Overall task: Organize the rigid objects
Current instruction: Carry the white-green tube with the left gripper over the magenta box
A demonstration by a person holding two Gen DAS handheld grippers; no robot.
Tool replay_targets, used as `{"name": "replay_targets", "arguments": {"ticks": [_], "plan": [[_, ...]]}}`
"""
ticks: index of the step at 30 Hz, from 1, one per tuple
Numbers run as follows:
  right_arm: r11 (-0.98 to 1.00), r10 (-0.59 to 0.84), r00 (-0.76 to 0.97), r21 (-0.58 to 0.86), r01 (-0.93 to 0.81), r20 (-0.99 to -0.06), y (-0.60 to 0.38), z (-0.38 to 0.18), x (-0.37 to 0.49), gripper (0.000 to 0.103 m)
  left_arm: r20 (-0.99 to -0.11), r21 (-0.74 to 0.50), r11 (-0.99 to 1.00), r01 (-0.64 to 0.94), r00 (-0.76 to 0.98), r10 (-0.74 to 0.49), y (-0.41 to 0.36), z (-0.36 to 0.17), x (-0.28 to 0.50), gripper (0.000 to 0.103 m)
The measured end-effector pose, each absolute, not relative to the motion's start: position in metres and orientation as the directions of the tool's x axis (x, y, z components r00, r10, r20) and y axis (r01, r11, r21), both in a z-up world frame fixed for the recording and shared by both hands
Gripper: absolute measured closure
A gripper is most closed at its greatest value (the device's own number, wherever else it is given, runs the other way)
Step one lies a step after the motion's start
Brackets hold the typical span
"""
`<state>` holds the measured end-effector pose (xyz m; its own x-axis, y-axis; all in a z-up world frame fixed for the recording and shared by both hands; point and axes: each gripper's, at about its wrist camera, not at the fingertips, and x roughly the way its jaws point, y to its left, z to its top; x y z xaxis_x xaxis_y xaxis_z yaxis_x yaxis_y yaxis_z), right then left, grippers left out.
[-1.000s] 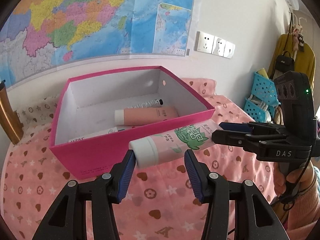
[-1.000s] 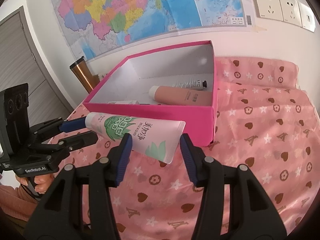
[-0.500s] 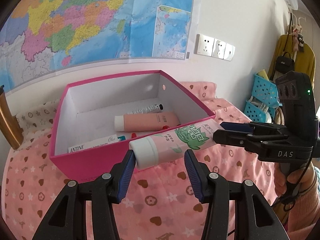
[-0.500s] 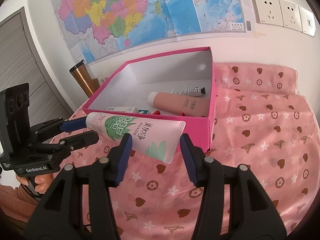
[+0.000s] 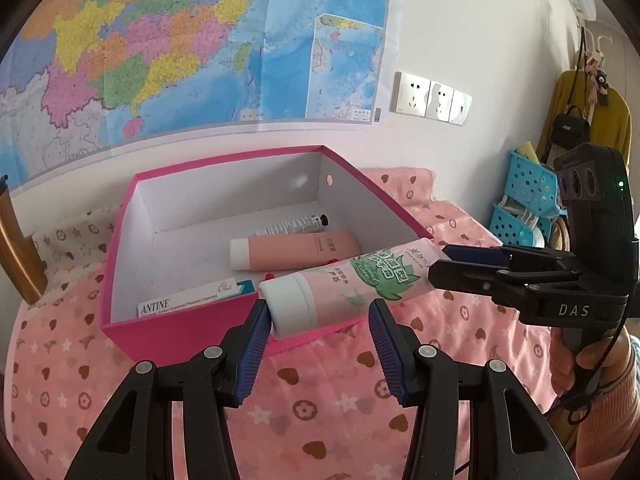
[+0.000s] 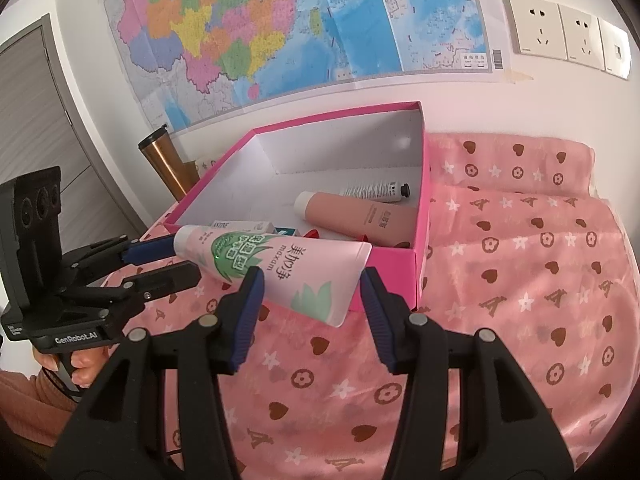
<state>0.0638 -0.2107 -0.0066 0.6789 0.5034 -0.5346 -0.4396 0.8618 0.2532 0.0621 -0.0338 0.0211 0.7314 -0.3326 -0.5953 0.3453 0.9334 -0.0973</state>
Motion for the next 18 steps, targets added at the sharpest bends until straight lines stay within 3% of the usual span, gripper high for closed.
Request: {"name": "replay_targets", "arguments": {"ticks": [18], "plan": [[0.863, 0.501, 0.686, 0.248, -0.44, -0.528, -0.2122, -0.0024, 0.0686, 0.05, -0.586, -0.092, 0.933, 0.349, 0.738, -0.334, -0.0348, 0.0239, 0.0652, 0.052]]}}
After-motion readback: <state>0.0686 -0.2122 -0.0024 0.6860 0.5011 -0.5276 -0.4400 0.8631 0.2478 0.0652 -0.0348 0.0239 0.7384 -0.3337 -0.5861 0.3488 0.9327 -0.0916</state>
